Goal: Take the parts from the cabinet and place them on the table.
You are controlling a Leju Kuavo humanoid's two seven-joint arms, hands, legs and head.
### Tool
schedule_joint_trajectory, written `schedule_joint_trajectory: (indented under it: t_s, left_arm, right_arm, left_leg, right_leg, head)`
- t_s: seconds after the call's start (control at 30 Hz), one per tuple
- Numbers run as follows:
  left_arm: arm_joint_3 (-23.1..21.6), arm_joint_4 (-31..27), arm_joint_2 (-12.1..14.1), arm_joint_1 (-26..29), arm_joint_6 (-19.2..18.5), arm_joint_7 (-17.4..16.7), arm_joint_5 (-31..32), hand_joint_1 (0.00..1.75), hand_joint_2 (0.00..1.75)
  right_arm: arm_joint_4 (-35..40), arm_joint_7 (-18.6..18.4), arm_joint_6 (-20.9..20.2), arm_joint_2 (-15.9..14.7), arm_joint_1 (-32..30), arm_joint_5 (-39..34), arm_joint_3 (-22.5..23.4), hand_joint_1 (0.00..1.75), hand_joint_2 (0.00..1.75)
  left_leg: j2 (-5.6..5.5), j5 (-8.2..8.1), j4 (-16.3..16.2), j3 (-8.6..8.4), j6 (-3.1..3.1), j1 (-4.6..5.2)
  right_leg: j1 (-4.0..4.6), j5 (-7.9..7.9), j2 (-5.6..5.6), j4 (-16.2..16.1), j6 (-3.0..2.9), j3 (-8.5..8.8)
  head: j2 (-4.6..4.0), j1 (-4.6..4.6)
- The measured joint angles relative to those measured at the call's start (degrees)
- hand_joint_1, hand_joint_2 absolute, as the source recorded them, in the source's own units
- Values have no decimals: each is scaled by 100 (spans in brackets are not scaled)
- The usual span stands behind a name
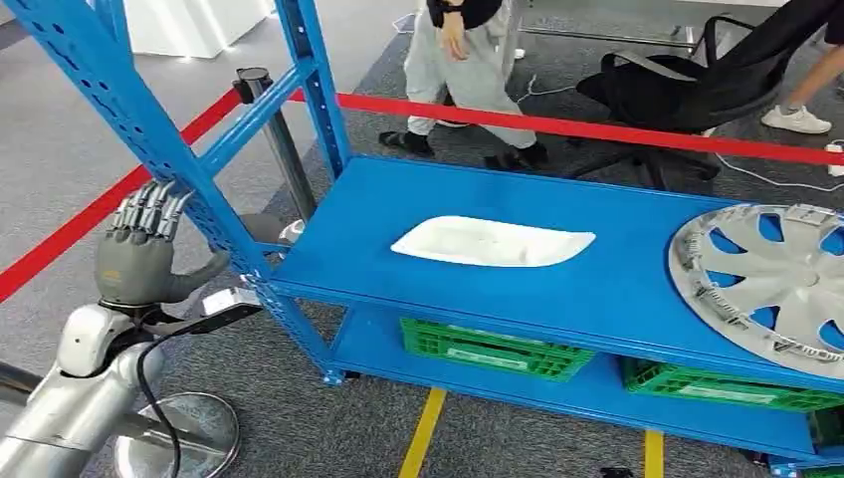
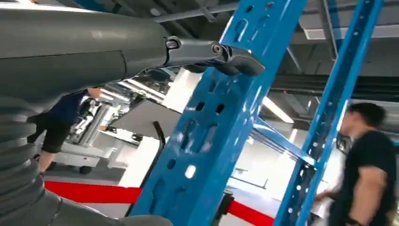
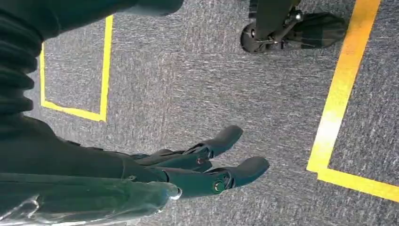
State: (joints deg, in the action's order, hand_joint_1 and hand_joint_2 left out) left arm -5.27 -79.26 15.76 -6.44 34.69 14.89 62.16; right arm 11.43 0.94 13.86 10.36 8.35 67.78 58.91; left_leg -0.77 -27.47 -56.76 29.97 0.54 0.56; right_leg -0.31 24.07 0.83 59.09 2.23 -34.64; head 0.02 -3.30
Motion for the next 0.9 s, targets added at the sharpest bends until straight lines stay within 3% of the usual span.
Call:
schedule_joint_trajectory:
  t_s: [0.3, 0.47, 0.67, 0.9]
  left_arm:
    - [-301, 427, 153, -199, 188, -96, 75, 0, 175]
    - [-516, 68, 218, -15, 312, -39, 169, 0, 175]
    - [-1531, -607, 435, -277, -718, 472, 122, 0, 175]
    - [-2388, -878, 695, -730, -899, 651, -30, 0, 175]
  right_arm:
    - [0, -15, -4, 2, -1, -39, -31, 0, 175]
    - [0, 33, 17, 2, -32, -157, -29, 0, 175]
    - [0, 37, -22, 2, -33, -96, -50, 0, 175]
    - [0, 37, -31, 2, -19, -85, -136, 0, 175]
  left_leg:
    - [-1, 4, 0, 0, -2, 0]
    - [-3, 5, 0, 1, -1, 0]
    - [-3, 5, -1, 4, -2, 2]
    - [-2, 6, -1, 2, -2, 1]
  right_leg:
    - [-1, -3, -7, 0, 1, 3]
    - [0, -4, -8, -2, 2, 2]
    - [-2, -6, -7, -5, 3, 1]
    - [-1, -8, -4, -5, 2, -1]
  head:
    - [0, 0]
    - [0, 0]
    - [0, 0]
    - [0, 0]
